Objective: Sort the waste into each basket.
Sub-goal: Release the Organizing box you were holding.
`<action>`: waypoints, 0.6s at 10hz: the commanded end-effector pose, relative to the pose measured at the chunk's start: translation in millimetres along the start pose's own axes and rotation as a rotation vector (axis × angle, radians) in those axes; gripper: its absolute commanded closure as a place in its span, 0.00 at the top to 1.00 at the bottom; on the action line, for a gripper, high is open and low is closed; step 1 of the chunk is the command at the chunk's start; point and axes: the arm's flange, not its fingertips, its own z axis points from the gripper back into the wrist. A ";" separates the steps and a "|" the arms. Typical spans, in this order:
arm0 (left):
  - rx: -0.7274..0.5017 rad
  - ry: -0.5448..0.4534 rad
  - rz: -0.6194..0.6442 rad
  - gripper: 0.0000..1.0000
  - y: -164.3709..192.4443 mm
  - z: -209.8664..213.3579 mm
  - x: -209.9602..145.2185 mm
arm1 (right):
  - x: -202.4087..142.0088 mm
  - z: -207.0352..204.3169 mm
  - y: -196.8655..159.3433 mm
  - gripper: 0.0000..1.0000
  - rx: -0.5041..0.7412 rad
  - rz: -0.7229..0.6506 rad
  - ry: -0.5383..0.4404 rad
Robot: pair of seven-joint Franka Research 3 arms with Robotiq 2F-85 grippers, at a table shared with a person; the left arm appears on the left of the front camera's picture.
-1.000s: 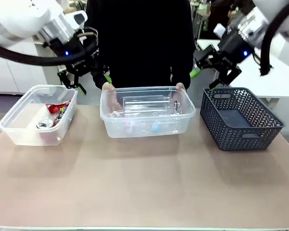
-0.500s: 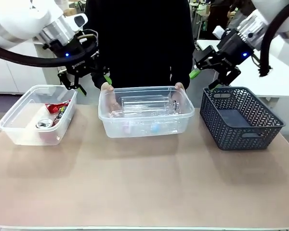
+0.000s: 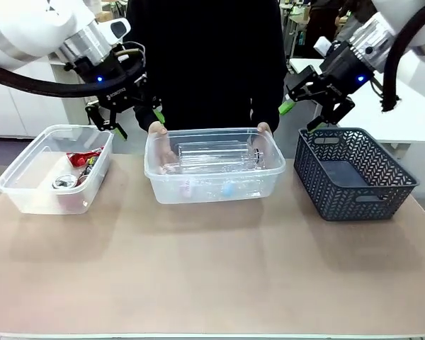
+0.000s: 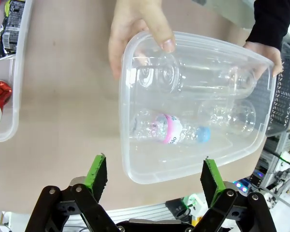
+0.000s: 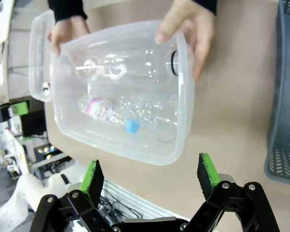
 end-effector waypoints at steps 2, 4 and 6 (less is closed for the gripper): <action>-0.356 0.085 -0.051 1.00 30.8 74.8 -24.4 | -68.9 73.2 -10.5 1.00 0.346 0.106 -0.016; -0.742 0.084 -0.052 1.00 86.3 134.9 -54.1 | -128.2 126.2 -46.2 1.00 0.613 0.038 -0.160; -0.945 0.002 -0.001 1.00 143.0 154.0 -74.6 | -166.3 152.0 -95.7 1.00 0.803 -0.090 -0.257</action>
